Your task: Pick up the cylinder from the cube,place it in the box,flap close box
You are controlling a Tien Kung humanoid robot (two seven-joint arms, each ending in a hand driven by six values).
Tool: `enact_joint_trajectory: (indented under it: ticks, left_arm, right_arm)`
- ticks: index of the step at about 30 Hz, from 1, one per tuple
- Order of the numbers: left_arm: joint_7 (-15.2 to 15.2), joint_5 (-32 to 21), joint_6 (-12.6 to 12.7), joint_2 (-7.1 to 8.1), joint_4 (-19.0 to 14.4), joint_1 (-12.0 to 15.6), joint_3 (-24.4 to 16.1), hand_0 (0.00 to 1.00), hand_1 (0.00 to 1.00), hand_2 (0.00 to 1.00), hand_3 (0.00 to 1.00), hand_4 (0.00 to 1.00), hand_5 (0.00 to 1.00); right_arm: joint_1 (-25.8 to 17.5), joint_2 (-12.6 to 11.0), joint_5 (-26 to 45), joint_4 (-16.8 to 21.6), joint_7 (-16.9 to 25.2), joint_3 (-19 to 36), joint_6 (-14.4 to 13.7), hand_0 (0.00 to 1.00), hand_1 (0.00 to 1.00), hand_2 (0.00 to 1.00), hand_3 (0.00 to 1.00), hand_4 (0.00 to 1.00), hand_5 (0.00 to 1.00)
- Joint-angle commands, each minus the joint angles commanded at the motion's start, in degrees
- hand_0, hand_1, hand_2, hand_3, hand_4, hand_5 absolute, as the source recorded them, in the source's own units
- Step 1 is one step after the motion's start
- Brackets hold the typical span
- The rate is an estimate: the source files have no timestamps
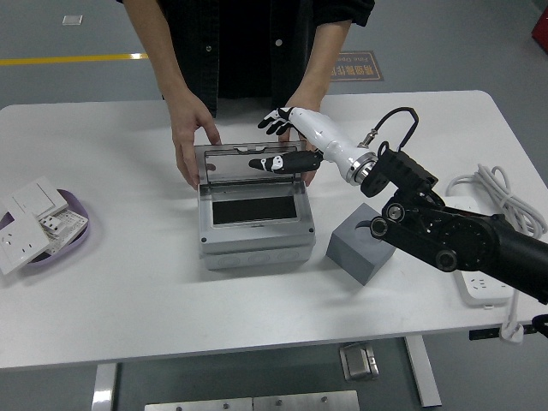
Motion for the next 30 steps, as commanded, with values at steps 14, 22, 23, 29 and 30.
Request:
enact_joint_trajectory:
  ticks: [14,22,23,29,30]
  left_arm:
    - [-0.3,-0.7,0.0,-0.31,0.0,0.3,0.5,0.617,0.64,0.628,0.634,0.692,0.249]
    - [-0.5,-1.2,0.0,-0.41,0.0,0.4,0.9,0.617,0.64,0.628,0.636,0.692,0.248]
    - [-0.5,-1.2,0.1,-0.42,0.0,0.4,0.8,0.617,0.64,0.628,0.636,0.692,0.248]
    - [-0.6,-1.4,0.1,-0.49,0.0,0.4,0.9,0.617,0.64,0.628,0.635,0.692,0.25]
    - [-0.6,-1.4,0.1,-0.51,0.0,0.4,0.9,0.617,0.64,0.628,0.636,0.692,0.251]
  right_arm:
    - [-3.4,-2.5,-3.3,8.6,-1.0,-0.3,-0.5,0.394,0.617,0.645,0.691,0.953,0.552]
    - [-5.9,-4.3,-3.7,14.2,-1.4,-1.9,-0.5,0.367,0.612,0.645,0.692,0.948,0.552]
    - [-6.1,-4.4,-3.6,14.6,-1.4,-2.2,-0.4,0.367,0.612,0.645,0.692,0.948,0.552]
    - [-7.6,-4.7,-2.5,14.7,-1.2,-2.9,-0.1,0.351,0.601,0.642,0.69,0.943,0.548]
    - [-7.8,-4.8,-2.4,14.7,-1.1,-2.7,-0.1,0.347,0.601,0.642,0.69,0.928,0.541]
